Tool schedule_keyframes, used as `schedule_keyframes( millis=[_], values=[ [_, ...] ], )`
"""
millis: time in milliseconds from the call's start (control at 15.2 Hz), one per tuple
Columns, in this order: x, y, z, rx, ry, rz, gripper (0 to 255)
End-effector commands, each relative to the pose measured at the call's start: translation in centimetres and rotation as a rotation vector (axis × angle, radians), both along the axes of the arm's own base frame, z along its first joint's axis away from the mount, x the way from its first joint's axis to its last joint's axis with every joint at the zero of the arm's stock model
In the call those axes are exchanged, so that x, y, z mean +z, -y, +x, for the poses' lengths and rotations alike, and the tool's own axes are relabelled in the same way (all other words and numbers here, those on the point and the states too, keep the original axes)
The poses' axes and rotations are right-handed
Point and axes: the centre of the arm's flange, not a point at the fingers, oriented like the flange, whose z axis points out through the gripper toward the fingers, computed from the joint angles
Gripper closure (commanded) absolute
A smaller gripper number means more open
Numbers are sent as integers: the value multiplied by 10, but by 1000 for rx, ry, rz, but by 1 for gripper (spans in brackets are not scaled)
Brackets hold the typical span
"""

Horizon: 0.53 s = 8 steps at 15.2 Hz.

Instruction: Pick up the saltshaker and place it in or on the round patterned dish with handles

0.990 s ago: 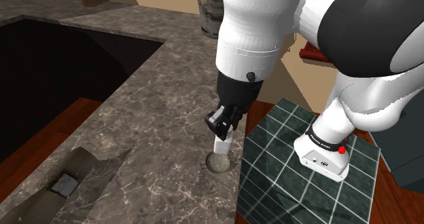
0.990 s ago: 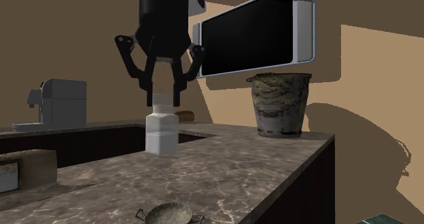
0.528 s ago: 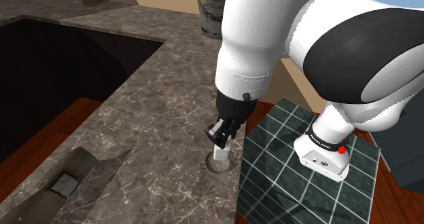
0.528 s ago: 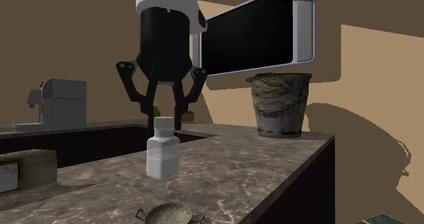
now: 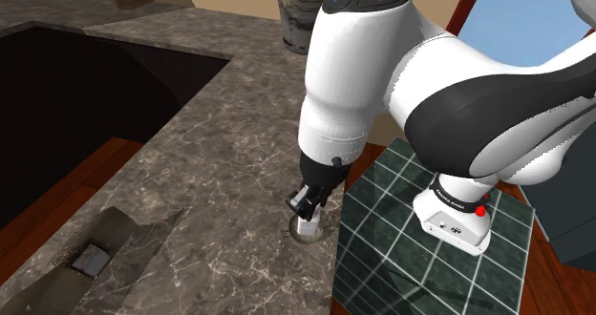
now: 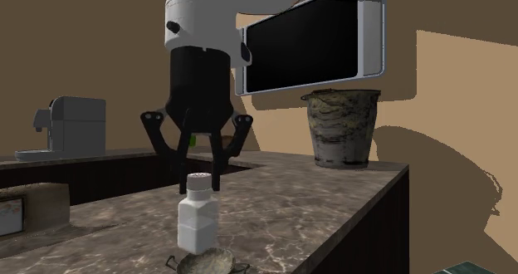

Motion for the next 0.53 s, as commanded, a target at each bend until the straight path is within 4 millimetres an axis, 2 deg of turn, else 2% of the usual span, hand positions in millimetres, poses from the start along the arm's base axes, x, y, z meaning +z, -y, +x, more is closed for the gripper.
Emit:
schedule_keyframes(
  millis=[0,396,462],
  values=[
    [-3,0,-1,0,1,0,255],
    [-3,0,-1,0,1,0,255],
    [-3,0,-1,0,1,0,0]
  ],
)
